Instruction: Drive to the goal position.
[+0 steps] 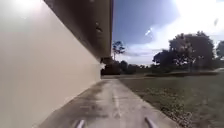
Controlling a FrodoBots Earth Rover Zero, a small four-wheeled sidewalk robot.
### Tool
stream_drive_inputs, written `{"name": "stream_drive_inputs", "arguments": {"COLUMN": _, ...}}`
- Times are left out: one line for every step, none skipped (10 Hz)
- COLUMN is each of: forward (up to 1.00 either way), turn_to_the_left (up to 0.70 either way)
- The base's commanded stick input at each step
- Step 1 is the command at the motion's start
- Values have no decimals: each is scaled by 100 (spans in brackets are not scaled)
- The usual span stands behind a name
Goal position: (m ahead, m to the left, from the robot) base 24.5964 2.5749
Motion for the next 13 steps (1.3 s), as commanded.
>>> {"name": "stream_drive_inputs", "arguments": {"forward": 70, "turn_to_the_left": 0}}
{"name": "stream_drive_inputs", "arguments": {"forward": 70, "turn_to_the_left": 0}}
{"name": "stream_drive_inputs", "arguments": {"forward": 70, "turn_to_the_left": 0}}
{"name": "stream_drive_inputs", "arguments": {"forward": 70, "turn_to_the_left": 0}}
{"name": "stream_drive_inputs", "arguments": {"forward": 70, "turn_to_the_left": 0}}
{"name": "stream_drive_inputs", "arguments": {"forward": 70, "turn_to_the_left": 0}}
{"name": "stream_drive_inputs", "arguments": {"forward": 70, "turn_to_the_left": 0}}
{"name": "stream_drive_inputs", "arguments": {"forward": 70, "turn_to_the_left": 2}}
{"name": "stream_drive_inputs", "arguments": {"forward": 70, "turn_to_the_left": 22}}
{"name": "stream_drive_inputs", "arguments": {"forward": 70, "turn_to_the_left": 35}}
{"name": "stream_drive_inputs", "arguments": {"forward": 70, "turn_to_the_left": 35}}
{"name": "stream_drive_inputs", "arguments": {"forward": 70, "turn_to_the_left": 35}}
{"name": "stream_drive_inputs", "arguments": {"forward": 70, "turn_to_the_left": 35}}
